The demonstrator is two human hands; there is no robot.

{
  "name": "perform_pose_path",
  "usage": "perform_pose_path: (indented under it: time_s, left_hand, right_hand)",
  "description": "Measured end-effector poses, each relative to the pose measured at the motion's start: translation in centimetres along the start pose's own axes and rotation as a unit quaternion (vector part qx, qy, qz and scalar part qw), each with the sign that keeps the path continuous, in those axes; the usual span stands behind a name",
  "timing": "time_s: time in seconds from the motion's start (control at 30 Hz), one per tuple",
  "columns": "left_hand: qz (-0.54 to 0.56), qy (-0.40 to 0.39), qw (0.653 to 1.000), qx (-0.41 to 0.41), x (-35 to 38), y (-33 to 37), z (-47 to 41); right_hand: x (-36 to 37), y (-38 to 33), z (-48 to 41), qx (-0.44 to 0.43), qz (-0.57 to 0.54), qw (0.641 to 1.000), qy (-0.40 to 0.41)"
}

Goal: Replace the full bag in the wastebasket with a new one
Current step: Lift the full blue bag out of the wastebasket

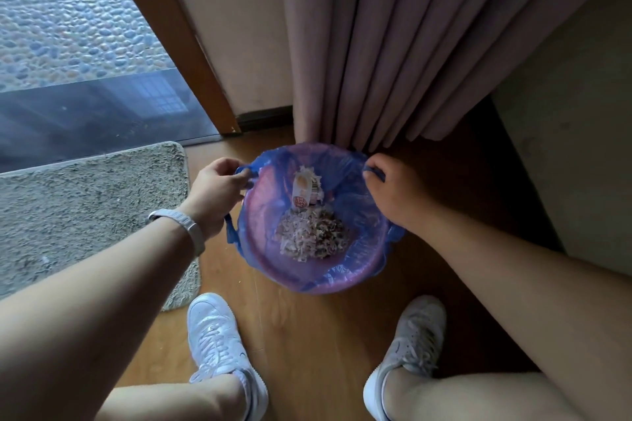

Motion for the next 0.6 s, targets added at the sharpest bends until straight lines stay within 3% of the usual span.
perform_pose_path:
  time_s: [0.27,0.43,0.6]
  left_hand:
    - [0.039,-0.082,0.996,0.008,1.4,3.4,2.8]
    - [0.034,-0.057,0.998,0.004,1.2,4.6,3.7]
    - [0.014,-0.051,0.997,-0.064,3.1,4.5,4.2]
  right_hand:
    - [-1.7,-3.2,2.4,-0.064,-0.044,0.997,-0.002]
    - [-2.5,-2.2,4.0,-0.039,-0.030,0.999,-0.007]
    - [-1.9,-1.5,4.2,-0.009,-0.009,0.999,-0.033]
Point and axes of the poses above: each hand's wrist, its own z-axis away from the middle knuckle, its own x-axis out of the palm, y = z × x, the point moved 8 cm from there along -z, towards the middle knuckle, and after that the axes turned 13 degrees about x, right-handed, at the moved point
